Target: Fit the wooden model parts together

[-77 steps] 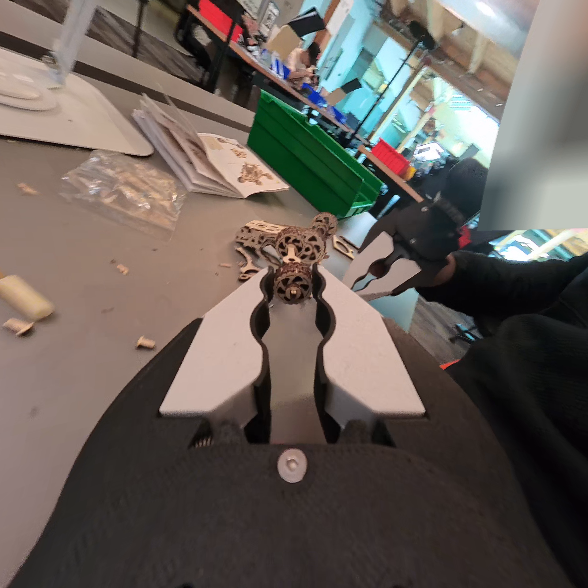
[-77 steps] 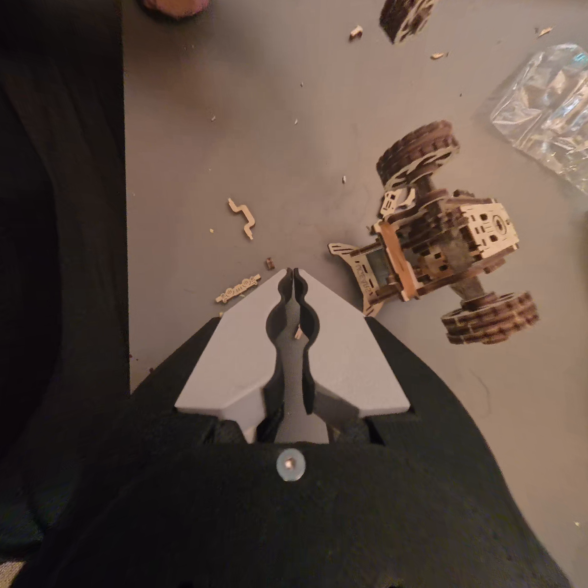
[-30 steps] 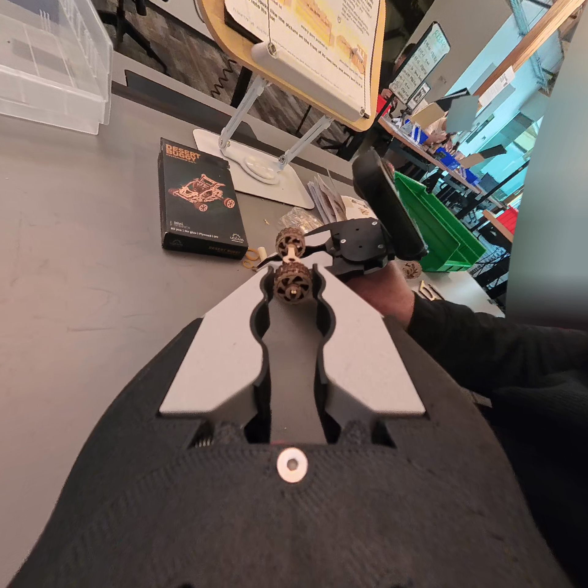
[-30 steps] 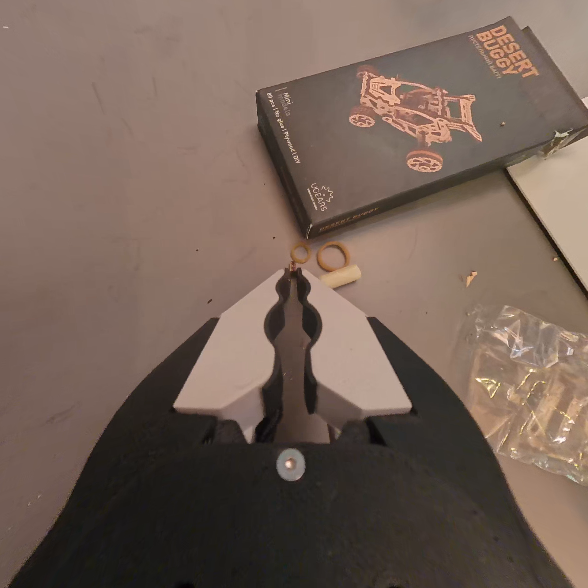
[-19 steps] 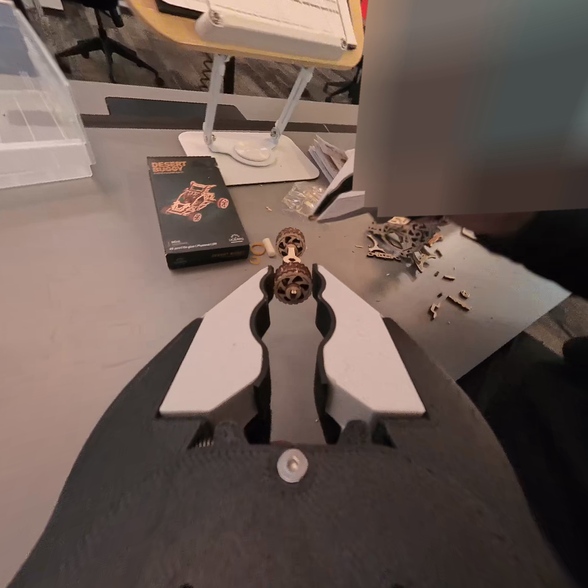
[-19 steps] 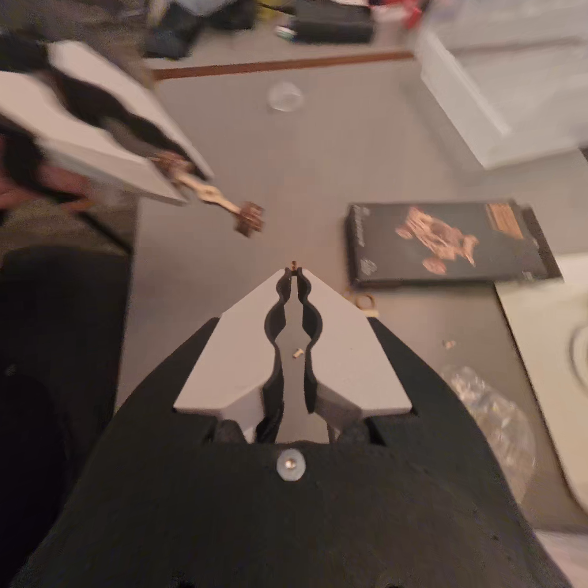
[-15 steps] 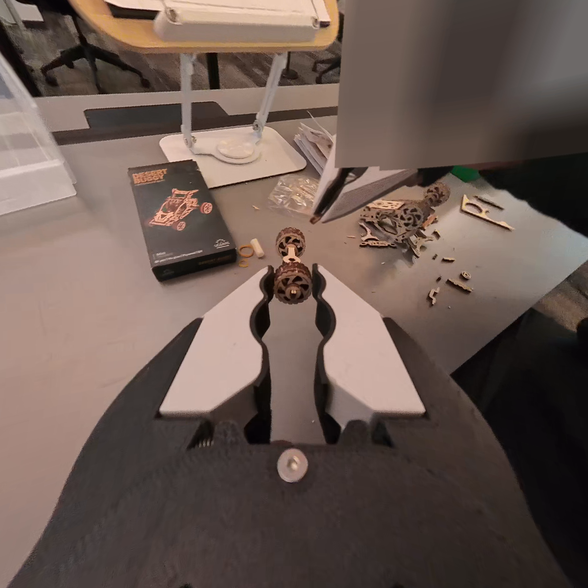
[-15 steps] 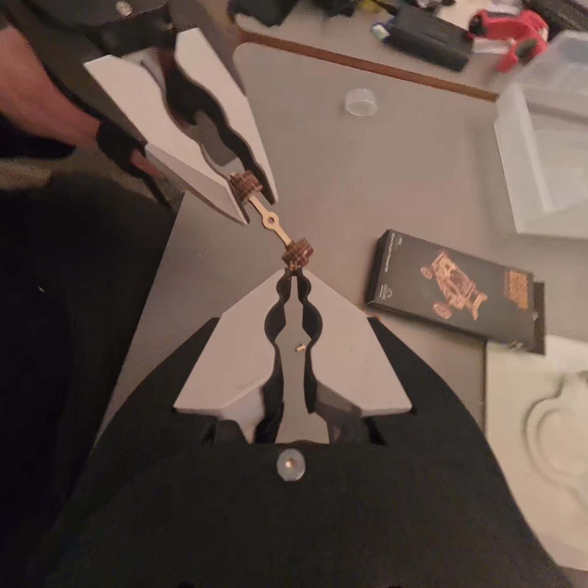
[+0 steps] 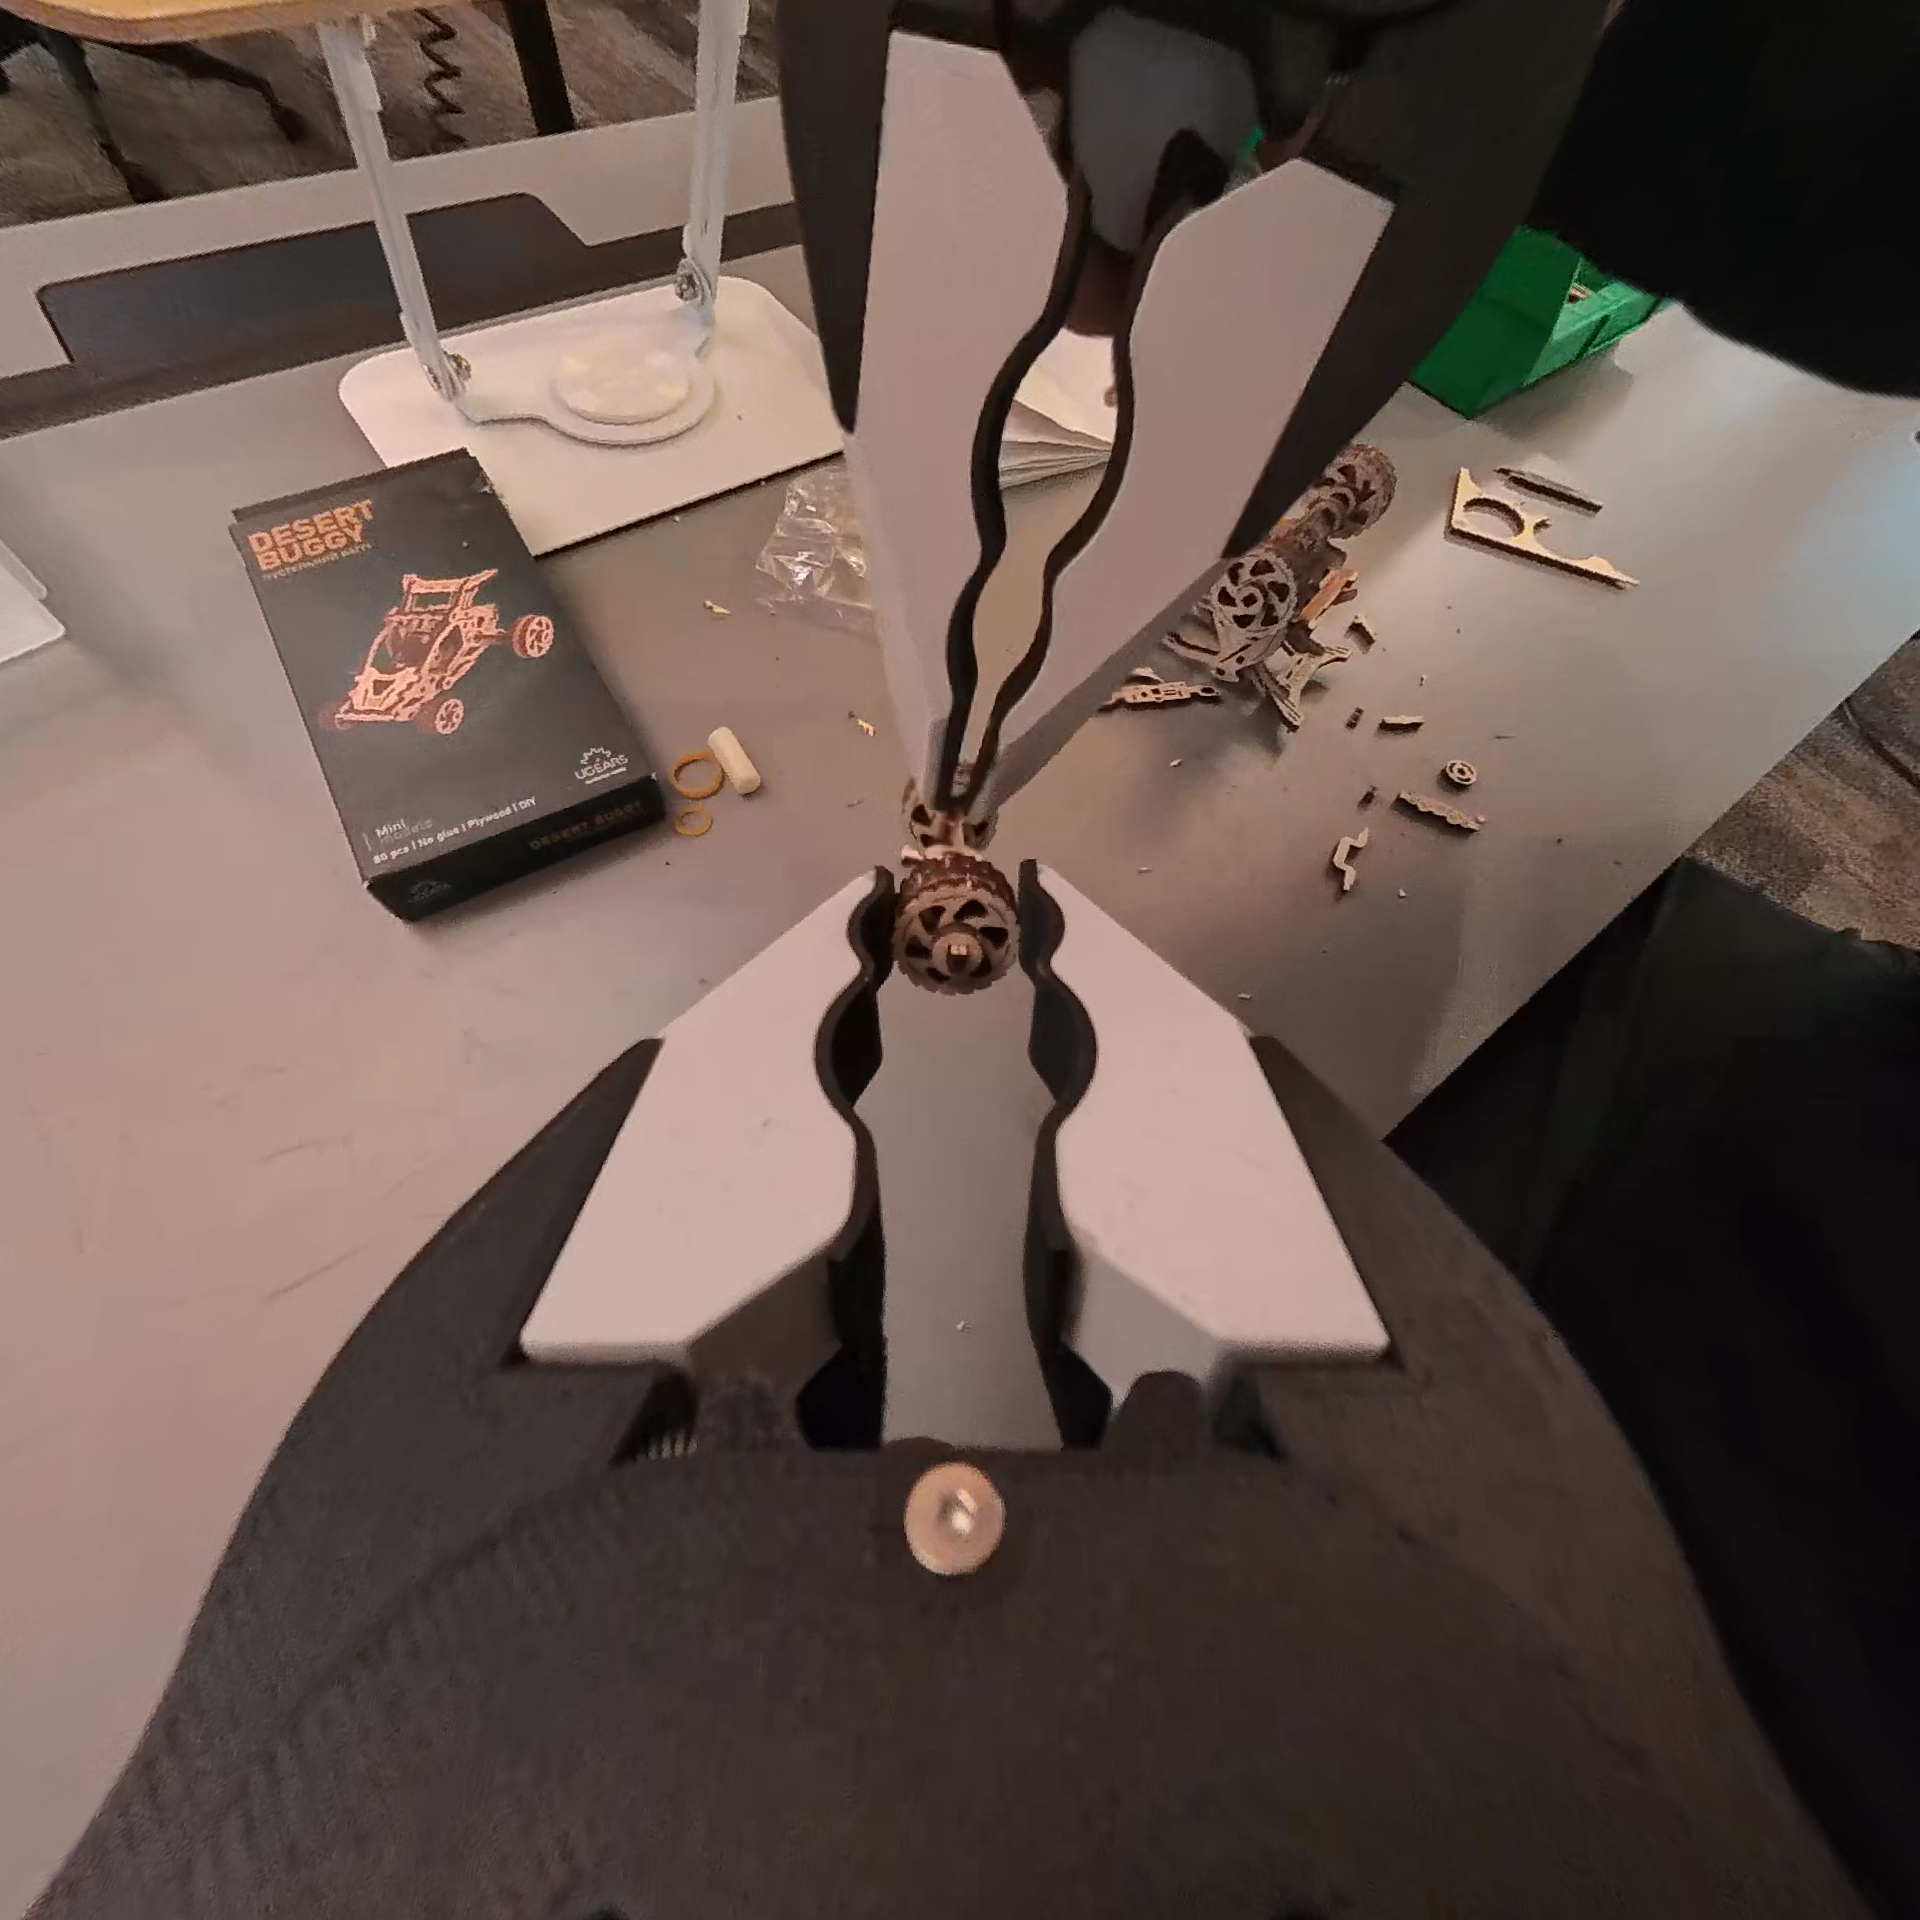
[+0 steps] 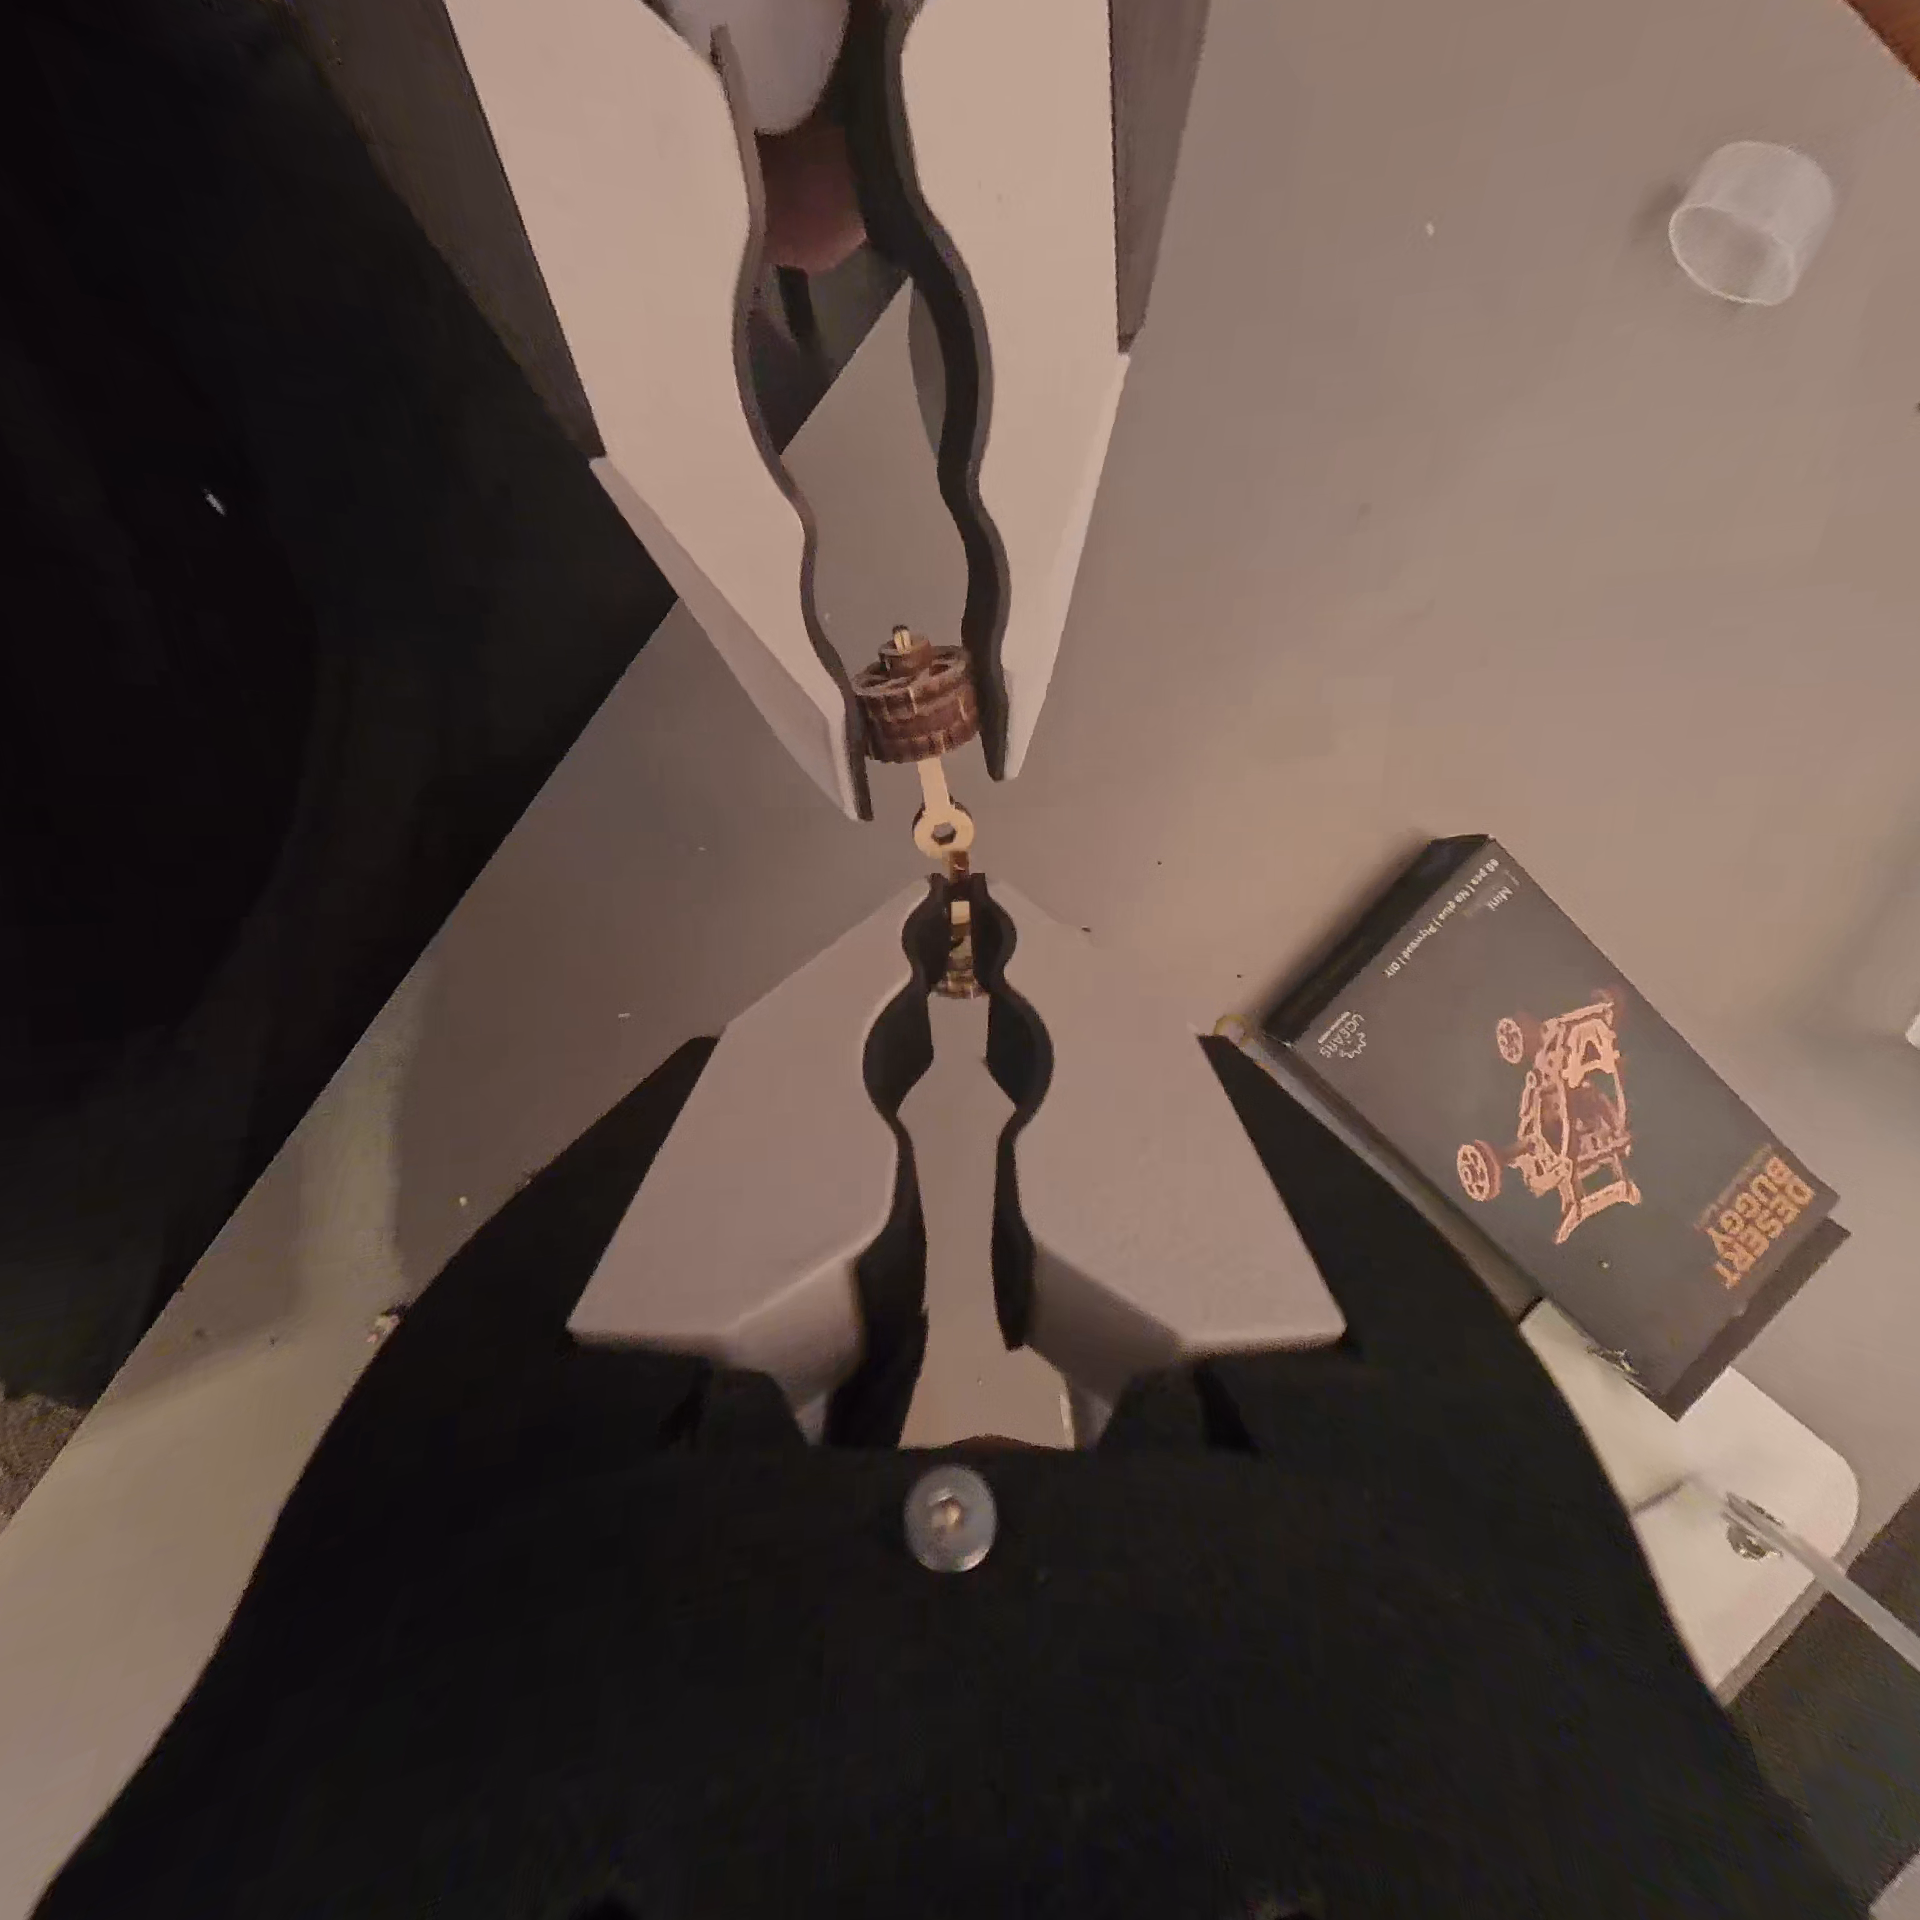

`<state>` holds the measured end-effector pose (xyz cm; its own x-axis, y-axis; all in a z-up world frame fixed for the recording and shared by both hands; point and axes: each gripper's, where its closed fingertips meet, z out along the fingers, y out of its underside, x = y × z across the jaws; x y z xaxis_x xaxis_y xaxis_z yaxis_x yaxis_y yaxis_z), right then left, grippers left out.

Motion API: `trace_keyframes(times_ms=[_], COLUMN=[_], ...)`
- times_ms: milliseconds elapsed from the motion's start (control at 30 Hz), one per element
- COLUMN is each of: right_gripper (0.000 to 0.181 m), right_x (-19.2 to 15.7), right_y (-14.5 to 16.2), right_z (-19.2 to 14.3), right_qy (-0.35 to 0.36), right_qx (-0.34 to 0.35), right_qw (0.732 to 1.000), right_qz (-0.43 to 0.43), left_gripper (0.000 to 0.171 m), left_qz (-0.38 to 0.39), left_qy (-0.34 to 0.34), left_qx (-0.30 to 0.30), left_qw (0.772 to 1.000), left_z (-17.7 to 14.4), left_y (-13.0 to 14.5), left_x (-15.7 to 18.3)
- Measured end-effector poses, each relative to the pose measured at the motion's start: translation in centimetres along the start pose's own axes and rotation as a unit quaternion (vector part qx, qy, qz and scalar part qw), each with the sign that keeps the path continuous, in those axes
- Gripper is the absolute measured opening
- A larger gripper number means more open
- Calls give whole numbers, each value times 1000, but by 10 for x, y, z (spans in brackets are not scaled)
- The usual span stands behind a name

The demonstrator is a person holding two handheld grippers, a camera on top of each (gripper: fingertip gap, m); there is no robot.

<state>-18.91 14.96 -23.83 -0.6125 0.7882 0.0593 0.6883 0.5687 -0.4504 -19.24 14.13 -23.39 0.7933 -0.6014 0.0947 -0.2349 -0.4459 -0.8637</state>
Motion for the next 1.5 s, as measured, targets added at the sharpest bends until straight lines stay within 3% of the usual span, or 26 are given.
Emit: trace_keyframes(times_ms=[333,933,1200,1300,1367,1500], right_gripper=[0,0,0,0,0,0], right_x=[-5,-11,-13,-17,-21,-25], right_y=[0,-4,-16,-10,1,33], right_z=[1,-1,-13,-13,-10,4], right_qy=[-15,-33,-35,-26,-17,6], right_qx=[-42,-32,62,64,55,32], right_qw=[998,998,997,996,995,988], right_qz=[-41,-53,21,51,76,154], left_gripper=[21,21,21,21,21,21], left_qz=[8,-5,-59,-81,-105,-122], left_qy=[3,18,67,99,121,157], left_qx=[-7,31,124,145,145,74], left_qw=[1000,999,988,981,976,977], left_z=[3,1,-11,-6,4,36], left_y=[1,-9,-31,-30,-23,2], left_x=[3,9,10,15,18,25])
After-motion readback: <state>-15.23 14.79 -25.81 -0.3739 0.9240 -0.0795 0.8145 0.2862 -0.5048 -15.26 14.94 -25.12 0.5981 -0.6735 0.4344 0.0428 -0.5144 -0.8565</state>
